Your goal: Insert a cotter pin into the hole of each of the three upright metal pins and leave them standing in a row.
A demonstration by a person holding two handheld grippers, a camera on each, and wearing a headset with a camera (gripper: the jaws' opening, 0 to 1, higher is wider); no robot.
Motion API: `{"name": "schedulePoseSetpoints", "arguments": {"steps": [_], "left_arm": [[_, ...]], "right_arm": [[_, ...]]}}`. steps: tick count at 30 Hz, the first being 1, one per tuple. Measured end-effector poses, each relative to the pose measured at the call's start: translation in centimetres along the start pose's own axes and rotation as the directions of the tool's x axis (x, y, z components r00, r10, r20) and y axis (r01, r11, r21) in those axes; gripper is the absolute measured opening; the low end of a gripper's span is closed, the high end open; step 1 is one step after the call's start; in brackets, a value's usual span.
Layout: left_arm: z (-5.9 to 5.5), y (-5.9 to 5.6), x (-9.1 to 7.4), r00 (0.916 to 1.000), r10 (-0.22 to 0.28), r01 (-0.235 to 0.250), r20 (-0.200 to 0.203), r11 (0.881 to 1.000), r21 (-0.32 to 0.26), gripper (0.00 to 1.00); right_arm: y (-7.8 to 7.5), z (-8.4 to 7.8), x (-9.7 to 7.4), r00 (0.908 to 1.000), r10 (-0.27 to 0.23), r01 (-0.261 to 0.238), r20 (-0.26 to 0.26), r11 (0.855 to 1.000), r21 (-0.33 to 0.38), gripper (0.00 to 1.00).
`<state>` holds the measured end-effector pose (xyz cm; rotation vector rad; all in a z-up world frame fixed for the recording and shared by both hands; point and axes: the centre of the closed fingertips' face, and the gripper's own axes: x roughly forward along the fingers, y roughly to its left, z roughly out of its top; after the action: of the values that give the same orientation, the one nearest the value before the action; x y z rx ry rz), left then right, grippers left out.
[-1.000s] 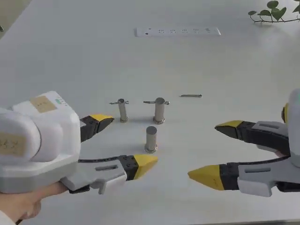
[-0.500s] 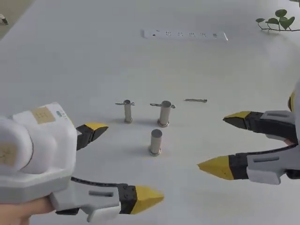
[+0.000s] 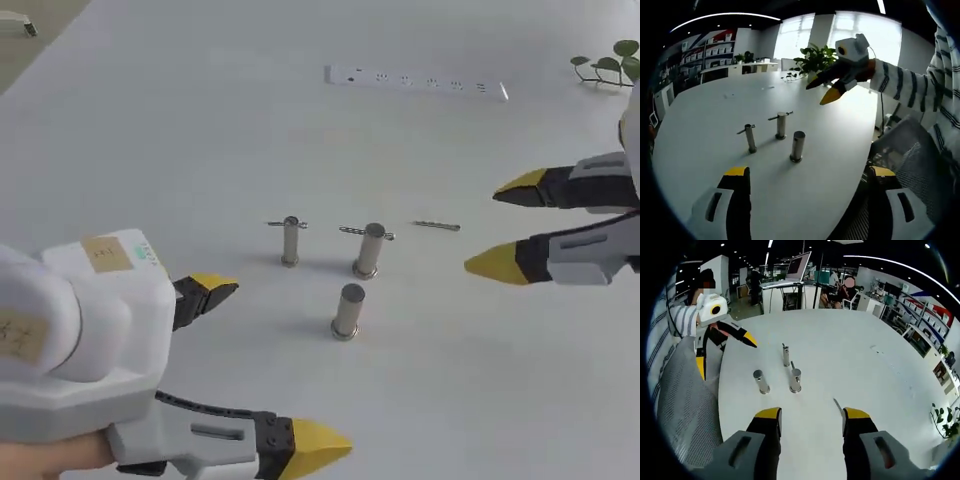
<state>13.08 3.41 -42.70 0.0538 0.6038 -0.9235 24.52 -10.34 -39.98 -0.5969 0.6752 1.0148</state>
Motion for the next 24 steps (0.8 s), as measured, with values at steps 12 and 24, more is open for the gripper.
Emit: {"name": "schedulePoseSetpoints", "arguments": {"steps": [12, 24], "left_arm": [[-0.4, 0.1, -0.1, 0.9998, -0.017, 0.017, -0.008, 1.000, -0.019, 0.96], [-0.6, 0.3, -0.1, 0.9994, -0.028, 0.027, -0.021, 0.999, -0.034, 0.96]], "right_arm": [[-2.1, -1.0, 3.1, 0.9890, 0.037, -0.057, -0.143, 0.989, -0.136, 0.36], [-5.5, -3.1, 6.2, 0.9686, 0.042, -0.085, -0.245, 0.983, -0.165, 0.17]]}}
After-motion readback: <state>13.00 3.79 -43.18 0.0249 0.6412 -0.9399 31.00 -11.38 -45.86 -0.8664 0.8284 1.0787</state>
